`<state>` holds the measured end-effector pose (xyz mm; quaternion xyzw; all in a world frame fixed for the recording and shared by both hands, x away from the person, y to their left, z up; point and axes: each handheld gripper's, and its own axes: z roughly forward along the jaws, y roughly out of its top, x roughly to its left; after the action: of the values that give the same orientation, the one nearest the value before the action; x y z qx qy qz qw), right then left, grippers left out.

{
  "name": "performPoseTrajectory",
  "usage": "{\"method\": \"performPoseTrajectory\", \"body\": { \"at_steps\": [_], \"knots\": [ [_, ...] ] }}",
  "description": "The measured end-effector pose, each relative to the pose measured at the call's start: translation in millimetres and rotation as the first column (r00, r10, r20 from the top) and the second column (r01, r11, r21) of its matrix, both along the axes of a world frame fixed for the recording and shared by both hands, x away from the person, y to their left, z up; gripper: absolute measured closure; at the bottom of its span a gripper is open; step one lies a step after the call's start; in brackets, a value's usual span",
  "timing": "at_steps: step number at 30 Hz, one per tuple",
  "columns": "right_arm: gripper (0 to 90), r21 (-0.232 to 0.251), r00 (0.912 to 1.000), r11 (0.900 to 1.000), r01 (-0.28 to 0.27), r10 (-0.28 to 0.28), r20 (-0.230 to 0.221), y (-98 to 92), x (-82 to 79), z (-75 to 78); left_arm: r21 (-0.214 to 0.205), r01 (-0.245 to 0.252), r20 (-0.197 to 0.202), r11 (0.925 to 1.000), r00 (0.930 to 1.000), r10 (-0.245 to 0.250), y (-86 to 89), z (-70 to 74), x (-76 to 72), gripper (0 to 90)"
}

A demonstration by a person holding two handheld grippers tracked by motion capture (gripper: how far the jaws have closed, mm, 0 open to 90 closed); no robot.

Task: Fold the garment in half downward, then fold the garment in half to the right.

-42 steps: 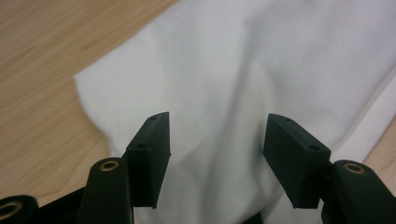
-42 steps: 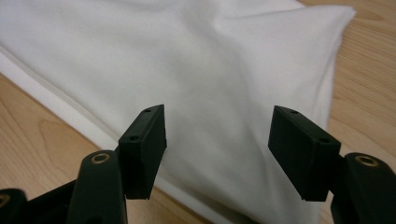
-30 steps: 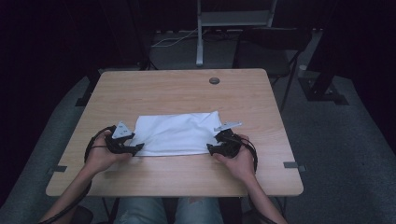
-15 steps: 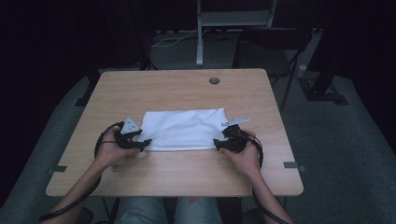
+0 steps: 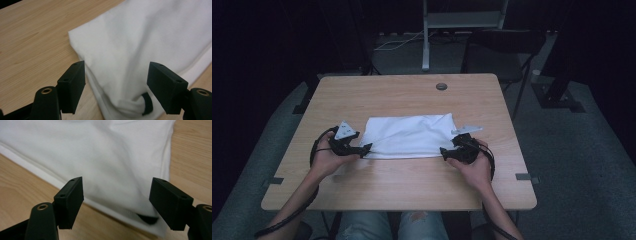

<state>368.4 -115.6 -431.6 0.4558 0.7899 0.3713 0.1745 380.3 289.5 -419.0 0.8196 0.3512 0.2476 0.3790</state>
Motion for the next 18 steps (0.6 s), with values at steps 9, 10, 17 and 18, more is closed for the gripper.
{"method": "performPoseTrajectory", "body": {
  "at_steps": [9,10,17,18],
  "knots": [
    [20.9,0.052,0.9999,0.9987,0.002,-0.003,0.014,-16.9,-13.9,4.3,-0.060,-0.034,0.038,0.9976,0.9986,0.037,25.0,11.5,-12.6,30.3],
    [20.8,0.056,0.9999,0.9984,0.003,-0.004,0.017,-17.7,-14.1,4.5,-0.061,-0.035,0.040,0.9975,0.9985,0.038,26.6,12.3,-12.6,30.3],
    [19.0,0.055,0.9989,0.9979,-0.036,0.034,0.032,-7.9,-15.1,12.8,-0.092,-0.079,0.055,0.9926,0.9949,0.084,31.1,20.6,4.8,30.3],
    [19.1,0.049,0.9979,0.9973,-0.054,0.052,0.039,-3.6,-13.3,15.0,-0.099,-0.090,0.052,0.9911,0.9941,0.095,30.4,21.1,9.7,30.3]
  ]
}}
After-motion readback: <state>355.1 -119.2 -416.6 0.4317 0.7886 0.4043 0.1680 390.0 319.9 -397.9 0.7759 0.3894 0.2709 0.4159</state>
